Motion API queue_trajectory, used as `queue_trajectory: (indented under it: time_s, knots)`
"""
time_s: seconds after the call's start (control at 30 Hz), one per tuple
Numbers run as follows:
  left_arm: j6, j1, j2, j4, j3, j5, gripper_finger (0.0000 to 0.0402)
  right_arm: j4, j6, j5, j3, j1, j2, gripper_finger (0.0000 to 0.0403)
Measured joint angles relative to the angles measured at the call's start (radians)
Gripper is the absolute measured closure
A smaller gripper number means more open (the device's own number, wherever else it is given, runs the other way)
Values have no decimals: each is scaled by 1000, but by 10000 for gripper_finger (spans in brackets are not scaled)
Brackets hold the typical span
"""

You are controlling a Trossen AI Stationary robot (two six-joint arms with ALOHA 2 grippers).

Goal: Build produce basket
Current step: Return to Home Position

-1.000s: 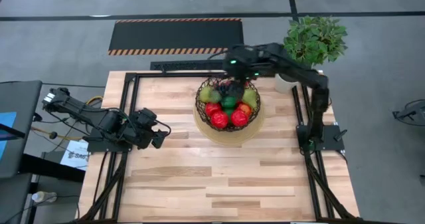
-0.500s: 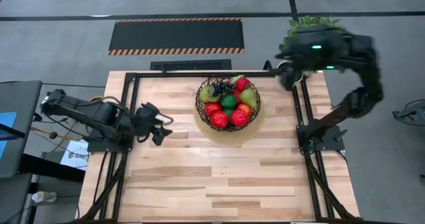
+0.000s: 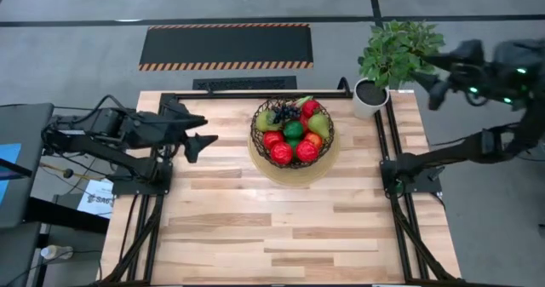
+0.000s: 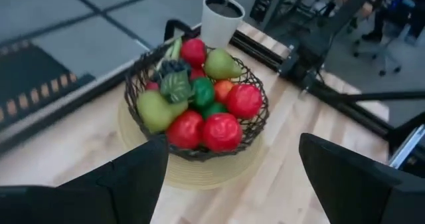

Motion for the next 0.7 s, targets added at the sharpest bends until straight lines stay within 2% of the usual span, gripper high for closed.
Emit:
queue_trajectory:
  time_s: [0.13, 0.27, 0.43, 0.7]
  knots:
    - [141, 0, -4, 2, 7, 3, 77, 6, 55, 2, -134, 0, -140, 111]
    - [208, 24, -35, 71, 8, 72, 77, 89, 84, -6, -348, 0, -299, 111]
    - [301, 75, -97, 136, 8, 148, 77, 308, 95, -11, -686, 0, -515, 111]
    - [366, 140, -205, 134, 5, 147, 77, 642, 99, -48, -1168, 1, -787, 111]
